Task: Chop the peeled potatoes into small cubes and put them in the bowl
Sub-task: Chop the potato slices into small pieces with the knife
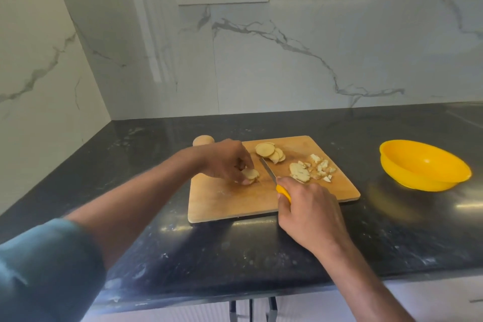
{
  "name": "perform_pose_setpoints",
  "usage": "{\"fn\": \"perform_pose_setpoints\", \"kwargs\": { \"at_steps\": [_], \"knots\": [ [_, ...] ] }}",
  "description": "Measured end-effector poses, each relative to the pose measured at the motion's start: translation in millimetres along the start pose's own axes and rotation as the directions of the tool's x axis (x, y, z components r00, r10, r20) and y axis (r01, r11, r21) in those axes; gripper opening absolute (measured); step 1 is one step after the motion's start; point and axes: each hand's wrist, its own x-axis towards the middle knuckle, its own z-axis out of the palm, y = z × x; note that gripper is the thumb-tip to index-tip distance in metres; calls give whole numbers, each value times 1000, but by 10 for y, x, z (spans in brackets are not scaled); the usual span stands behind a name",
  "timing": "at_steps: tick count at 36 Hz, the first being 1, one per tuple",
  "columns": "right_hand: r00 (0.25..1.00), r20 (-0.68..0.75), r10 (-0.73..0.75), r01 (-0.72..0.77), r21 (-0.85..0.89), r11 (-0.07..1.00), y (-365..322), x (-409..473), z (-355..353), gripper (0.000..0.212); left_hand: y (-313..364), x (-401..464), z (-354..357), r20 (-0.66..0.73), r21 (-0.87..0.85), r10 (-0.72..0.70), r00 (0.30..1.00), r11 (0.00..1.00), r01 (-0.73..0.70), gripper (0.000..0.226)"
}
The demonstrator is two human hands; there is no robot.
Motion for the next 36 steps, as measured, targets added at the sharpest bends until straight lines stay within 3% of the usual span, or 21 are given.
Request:
{"fn": "perform_pose_setpoints", "kwargs": {
  "at_steps": [16,21,27,32,36],
  "knots": [
    [1000,7,-19,19,-20,1000,-36,-34,-43,39,104,-241,264,-218,-157,-160,963,979,127,45],
    [1000,7,-18,18,-27,999,-33,-38,-26,36,278,-188,381,-301,-233,-296,907,945,231,47],
    [1000,5,-20,20,-28,999,-34,-41,-27,35,564,-72,534,-391,-305,-486,782,870,388,39],
    [1000,2,-14,14,-13,1000,-25,-60,-33,36,470,-139,545,-409,-361,-456,790,876,319,45],
    [1000,-11,-11,11,-3,1000,-24,-67,-47,37,359,-237,639,-528,-380,-338,779,915,139,48]
  ]
}}
